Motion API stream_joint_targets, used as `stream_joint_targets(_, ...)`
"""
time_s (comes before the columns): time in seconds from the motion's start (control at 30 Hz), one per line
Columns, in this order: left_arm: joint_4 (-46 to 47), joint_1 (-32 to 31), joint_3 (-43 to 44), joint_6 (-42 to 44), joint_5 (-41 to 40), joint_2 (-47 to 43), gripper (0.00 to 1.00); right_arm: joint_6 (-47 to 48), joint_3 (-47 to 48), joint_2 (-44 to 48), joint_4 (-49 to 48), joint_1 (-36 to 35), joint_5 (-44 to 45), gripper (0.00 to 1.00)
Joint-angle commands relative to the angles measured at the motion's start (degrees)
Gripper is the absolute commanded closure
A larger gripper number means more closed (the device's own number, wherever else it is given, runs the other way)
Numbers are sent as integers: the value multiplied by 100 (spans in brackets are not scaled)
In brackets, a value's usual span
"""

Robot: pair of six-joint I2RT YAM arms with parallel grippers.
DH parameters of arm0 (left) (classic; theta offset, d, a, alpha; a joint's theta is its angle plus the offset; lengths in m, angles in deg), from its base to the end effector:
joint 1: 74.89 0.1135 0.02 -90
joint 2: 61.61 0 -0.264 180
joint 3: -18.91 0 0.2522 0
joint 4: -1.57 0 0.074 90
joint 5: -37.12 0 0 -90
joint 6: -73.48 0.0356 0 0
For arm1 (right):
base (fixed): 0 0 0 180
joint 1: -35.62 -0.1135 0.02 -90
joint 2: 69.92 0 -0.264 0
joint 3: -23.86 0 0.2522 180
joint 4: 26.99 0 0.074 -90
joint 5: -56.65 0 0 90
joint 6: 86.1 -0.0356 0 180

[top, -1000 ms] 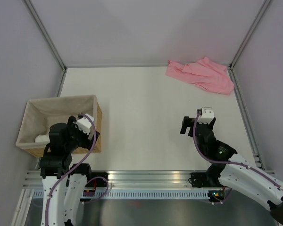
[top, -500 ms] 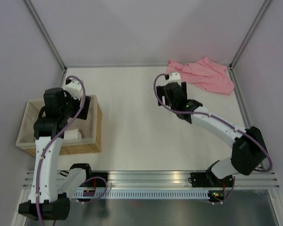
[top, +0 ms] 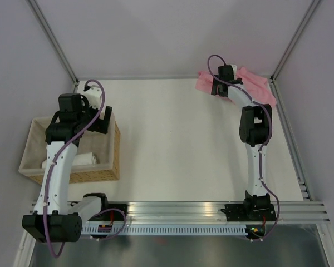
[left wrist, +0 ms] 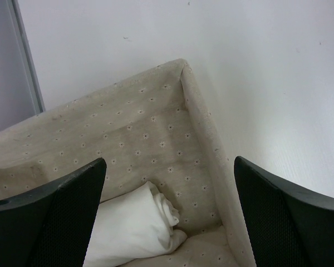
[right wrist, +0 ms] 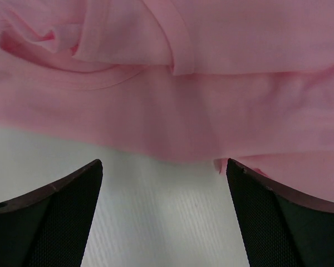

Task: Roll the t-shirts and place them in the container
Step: Move the tshirt to the center of the board

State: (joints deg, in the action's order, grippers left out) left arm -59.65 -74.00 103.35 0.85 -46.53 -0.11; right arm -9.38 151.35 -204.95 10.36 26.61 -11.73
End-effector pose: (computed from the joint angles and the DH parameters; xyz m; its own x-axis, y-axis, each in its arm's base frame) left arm 0.2122 -0.0006 0.3760 -0.5699 0.2879 -0.7696 0.2530 0.9526 0.1690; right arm 0.5281 0.0705 0.1914 -0.6526 0.1127 -0.7493 0.2693 0.9588 -0.0903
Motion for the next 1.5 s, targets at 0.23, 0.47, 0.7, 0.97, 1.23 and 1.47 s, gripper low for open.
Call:
stream_joint_targets(0.23,238,8,298,-23,358,416,0,-8,757,-947,638,497,-879,36)
stream_joint_targets(0.47,220,8,210,65,349,179,0,-78,-541,111,289,410,-1696,100)
stream_joint_targets(0.7,-289,8,482,267,1567,65,0,-833,-4435,3208,-1392,-1108,-2092,100)
stream_joint_targets(0.97,-491,-18,772,557,2089,47,0,-1177,-5291,4332,-1472,-2860,-3314,46)
stream_joint_targets(1.23,-843,-227,737,795,2731,47,3,-589,-5309,4881,-1041,-2448,-1900,24)
stream_joint_targets(1.47,-1011,-774,632,988,2644,38,5,552,-4114,3492,-592,-2245,-2864,28)
